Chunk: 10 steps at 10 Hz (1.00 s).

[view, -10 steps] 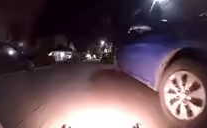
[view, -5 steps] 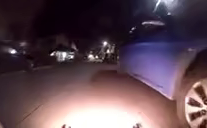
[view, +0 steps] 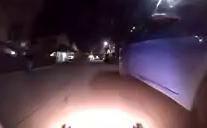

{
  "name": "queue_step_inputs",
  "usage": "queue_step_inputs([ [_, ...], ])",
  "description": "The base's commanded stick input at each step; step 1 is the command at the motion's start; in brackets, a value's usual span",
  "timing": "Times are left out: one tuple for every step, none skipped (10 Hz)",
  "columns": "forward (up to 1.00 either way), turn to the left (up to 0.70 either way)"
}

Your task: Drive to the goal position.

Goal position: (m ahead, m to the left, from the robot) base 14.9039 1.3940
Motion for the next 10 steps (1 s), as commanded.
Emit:
queue_step_inputs([
  [0.60,0.00],
  [0.60,0.00],
  [0.60,0.00],
  [0.60,0.00],
  [0.60,0.00],
  [0.60,0.00],
  [0.60,0.00],
  [0.60,0.00],
  [0.60,0.00],
  [0.60,0.00],
])
